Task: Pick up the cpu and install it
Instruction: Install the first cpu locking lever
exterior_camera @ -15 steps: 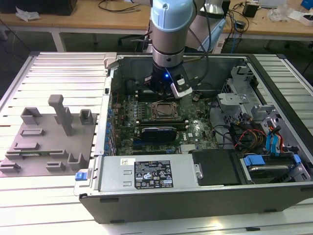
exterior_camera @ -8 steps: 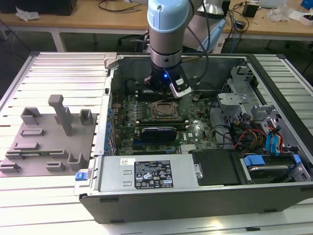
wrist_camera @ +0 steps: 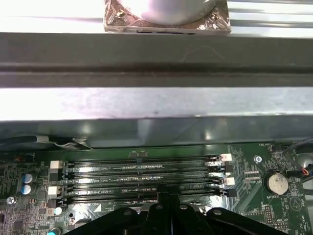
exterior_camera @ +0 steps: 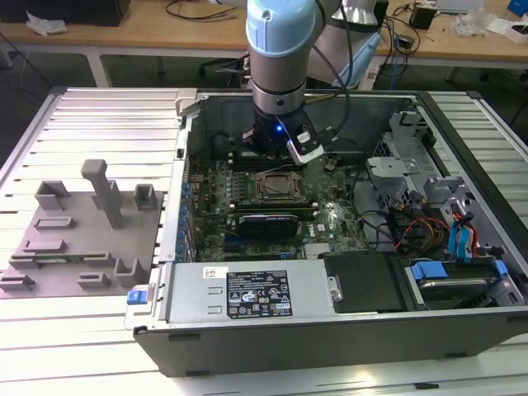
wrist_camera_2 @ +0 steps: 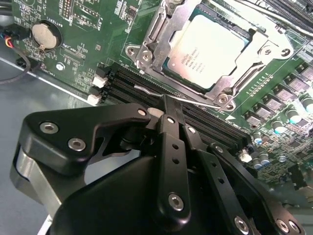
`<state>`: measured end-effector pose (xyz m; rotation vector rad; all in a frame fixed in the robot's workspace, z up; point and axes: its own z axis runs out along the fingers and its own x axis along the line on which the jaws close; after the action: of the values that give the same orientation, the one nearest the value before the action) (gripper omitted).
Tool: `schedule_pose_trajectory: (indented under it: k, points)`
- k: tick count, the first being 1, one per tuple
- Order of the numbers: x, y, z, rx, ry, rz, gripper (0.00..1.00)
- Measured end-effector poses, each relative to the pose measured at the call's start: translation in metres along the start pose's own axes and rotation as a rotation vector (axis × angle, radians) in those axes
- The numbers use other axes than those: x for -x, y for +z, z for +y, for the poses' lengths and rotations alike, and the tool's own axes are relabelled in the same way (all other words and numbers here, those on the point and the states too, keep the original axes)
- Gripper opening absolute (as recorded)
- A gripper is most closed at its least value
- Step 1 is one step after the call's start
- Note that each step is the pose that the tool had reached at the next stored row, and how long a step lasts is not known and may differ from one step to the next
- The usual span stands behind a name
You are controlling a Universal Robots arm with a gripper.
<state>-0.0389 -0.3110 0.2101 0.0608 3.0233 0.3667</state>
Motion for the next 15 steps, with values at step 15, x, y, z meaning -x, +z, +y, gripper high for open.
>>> schedule_pose_trajectory:
  k: [15]
  points:
    - [0.0023,0.0094,-0.0035,0.0040,-0.043,0.0106,0.11]
